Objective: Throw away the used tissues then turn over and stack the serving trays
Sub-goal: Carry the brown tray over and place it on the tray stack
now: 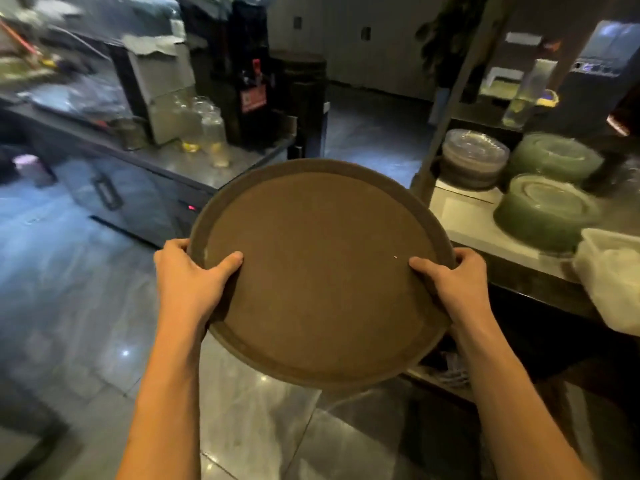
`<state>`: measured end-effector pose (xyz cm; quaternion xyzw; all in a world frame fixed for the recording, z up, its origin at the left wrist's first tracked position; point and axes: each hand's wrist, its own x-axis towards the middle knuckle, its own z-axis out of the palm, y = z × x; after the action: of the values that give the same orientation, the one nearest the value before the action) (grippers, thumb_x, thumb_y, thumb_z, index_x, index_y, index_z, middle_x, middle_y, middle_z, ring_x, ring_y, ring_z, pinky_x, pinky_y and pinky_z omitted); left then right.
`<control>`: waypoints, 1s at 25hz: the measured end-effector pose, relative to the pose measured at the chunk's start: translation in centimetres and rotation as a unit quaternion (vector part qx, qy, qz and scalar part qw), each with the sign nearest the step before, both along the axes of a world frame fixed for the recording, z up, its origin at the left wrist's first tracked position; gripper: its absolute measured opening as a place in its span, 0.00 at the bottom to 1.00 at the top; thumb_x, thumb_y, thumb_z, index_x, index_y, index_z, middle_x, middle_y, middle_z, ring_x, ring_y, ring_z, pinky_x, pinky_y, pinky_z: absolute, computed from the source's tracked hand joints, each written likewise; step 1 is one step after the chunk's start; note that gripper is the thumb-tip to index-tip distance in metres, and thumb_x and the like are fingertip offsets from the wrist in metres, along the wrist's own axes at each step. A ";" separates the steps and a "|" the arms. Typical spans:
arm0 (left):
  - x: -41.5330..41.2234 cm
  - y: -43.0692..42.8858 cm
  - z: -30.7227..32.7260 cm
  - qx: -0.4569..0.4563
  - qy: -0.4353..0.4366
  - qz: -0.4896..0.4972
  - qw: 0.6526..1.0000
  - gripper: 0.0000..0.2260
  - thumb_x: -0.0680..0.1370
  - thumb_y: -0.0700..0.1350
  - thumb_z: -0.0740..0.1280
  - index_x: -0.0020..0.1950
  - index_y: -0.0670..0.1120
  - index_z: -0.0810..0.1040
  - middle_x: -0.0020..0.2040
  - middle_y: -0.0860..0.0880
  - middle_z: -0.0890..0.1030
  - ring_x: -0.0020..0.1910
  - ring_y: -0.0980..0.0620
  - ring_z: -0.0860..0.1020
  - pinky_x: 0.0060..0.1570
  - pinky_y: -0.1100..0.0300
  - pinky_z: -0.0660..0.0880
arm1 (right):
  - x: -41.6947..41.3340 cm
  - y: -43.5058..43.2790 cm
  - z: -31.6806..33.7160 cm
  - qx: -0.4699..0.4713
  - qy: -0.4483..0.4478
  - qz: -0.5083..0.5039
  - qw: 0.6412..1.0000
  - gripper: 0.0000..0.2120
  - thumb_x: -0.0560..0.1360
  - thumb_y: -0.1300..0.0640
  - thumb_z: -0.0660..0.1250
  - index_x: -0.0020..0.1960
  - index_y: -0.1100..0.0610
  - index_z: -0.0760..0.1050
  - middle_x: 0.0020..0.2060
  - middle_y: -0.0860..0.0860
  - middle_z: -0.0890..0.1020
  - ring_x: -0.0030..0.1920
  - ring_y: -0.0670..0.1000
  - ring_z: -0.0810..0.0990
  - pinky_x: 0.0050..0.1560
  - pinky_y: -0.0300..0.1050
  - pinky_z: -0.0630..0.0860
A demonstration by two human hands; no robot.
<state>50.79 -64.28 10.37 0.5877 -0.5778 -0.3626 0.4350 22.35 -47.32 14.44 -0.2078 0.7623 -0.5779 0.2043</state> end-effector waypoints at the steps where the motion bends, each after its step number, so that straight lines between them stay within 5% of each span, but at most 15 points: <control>1: 1.0 -0.8 0.3 0.001 0.001 0.017 1.000 0.38 0.53 0.68 0.77 0.53 0.45 0.79 0.53 0.40 0.81 0.49 0.43 0.83 0.49 0.42 0.81 | 0.7 -2.0 -0.1 0.002 -0.002 0.015 1.000 0.25 0.67 0.53 0.78 0.58 0.56 0.70 0.51 0.52 0.78 0.46 0.52 0.80 0.42 0.48 0.77; 7: 2.0 -6.8 1.7 0.012 0.015 0.067 0.998 0.30 0.54 0.62 0.79 0.49 0.46 0.80 0.50 0.41 0.82 0.47 0.42 0.83 0.46 0.42 0.82 | 0.2 -11.7 -0.5 -0.005 -0.010 0.062 0.998 0.23 0.67 0.55 0.78 0.56 0.57 0.70 0.43 0.49 0.78 0.42 0.49 0.79 0.41 0.49 0.78; 11: -1.8 -11.5 2.7 0.015 0.029 0.065 0.997 0.20 0.64 0.48 0.80 0.50 0.40 0.79 0.47 0.40 0.83 0.42 0.43 0.83 0.40 0.50 0.80 | -3.8 -17.9 -1.0 -0.021 -0.013 0.079 0.997 0.18 0.68 0.57 0.77 0.52 0.57 0.71 0.39 0.47 0.77 0.37 0.45 0.78 0.31 0.41 0.72; 25: -21.2 -31.9 4.1 0.019 0.028 0.057 0.998 0.26 0.67 0.46 0.80 0.59 0.38 0.77 0.50 0.41 0.83 0.44 0.46 0.82 0.34 0.58 0.75 | -22.5 -37.8 0.5 -0.024 -0.033 0.071 0.997 0.21 0.68 0.56 0.77 0.54 0.55 0.69 0.42 0.48 0.77 0.40 0.48 0.79 0.37 0.46 0.76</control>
<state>29.58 -96.16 14.46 0.6174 -0.5241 -0.3641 0.4600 -0.20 -85.16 14.91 -0.2475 0.7241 -0.5868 0.2649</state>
